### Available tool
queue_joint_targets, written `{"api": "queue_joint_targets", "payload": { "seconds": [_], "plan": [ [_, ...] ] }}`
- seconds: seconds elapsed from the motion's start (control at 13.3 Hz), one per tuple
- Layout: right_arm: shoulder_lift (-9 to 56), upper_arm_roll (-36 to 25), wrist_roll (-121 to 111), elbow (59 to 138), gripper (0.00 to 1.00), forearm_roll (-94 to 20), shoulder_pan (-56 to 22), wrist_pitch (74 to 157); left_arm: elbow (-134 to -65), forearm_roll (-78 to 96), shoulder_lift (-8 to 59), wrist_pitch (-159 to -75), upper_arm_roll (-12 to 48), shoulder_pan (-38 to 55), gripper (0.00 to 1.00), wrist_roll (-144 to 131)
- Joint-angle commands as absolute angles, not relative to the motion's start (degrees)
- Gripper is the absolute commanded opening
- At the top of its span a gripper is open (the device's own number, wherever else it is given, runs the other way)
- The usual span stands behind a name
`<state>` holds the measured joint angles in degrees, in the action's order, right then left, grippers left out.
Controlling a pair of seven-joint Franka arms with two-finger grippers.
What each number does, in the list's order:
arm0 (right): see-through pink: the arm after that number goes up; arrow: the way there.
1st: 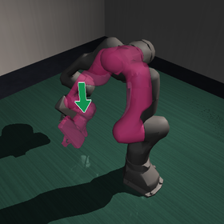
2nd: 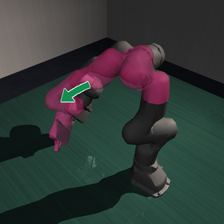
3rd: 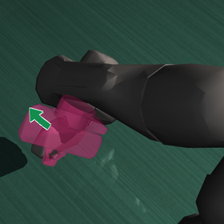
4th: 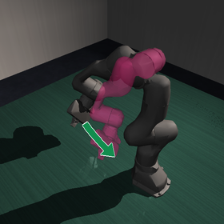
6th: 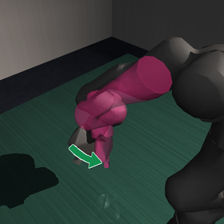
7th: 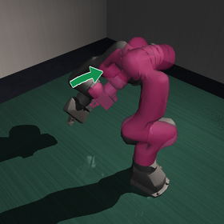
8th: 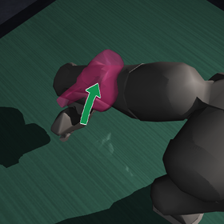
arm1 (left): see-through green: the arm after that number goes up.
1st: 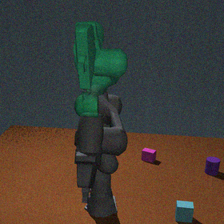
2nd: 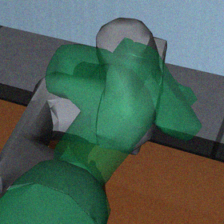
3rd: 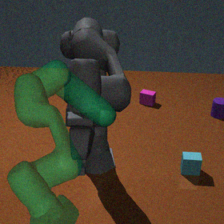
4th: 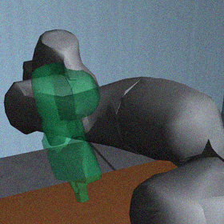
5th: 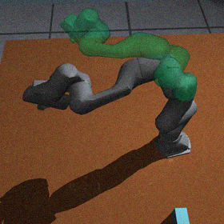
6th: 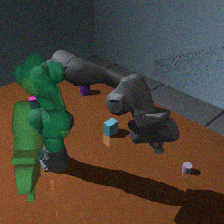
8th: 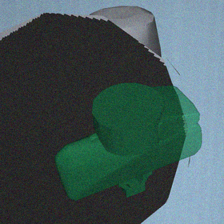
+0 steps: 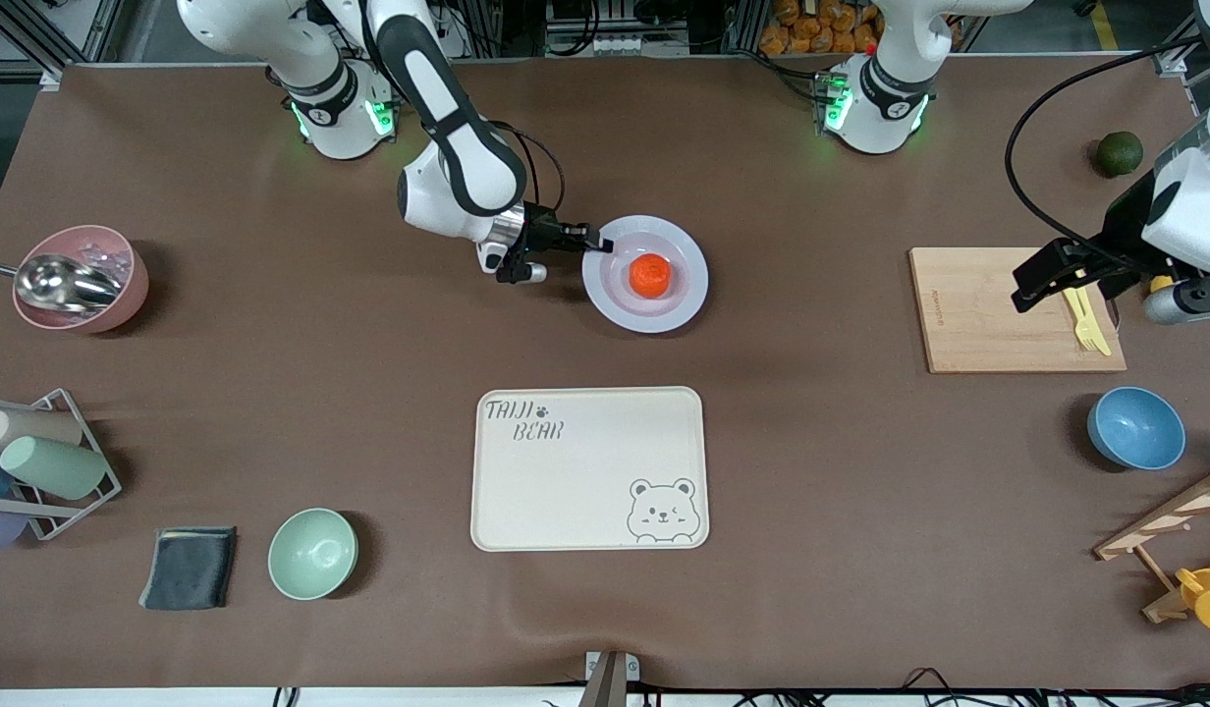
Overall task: Place orange and plate with both arms
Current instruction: 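Lift the plate by its rim with the right gripper toward the tray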
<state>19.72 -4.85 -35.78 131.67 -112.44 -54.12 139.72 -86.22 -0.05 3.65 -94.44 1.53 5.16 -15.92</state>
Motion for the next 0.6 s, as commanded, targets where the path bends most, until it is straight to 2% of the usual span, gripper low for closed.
{"api": "queue_joint_targets", "payload": {
  "seconds": [0.0,0.3,0.52],
  "plan": [
    [15.0,-4.8,-37.2,133.4,0.0,-114.6,-52.8,140.1,-86.1,0.5,3.3,-93.5,1.2,5.1,1.0,-14.2],
    [15.4,-5.0,-37.2,129.3,0.0,-115.0,-49.2,140.0,-86.1,0.5,3.4,-93.5,1.1,5.1,1.0,-14.0],
    [19.5,-5.0,-36.5,123.4,0.0,-115.5,-45.7,139.7,-86.3,0.5,2.8,-93.4,2.5,4.7,1.0,-14.2]
  ]
}}
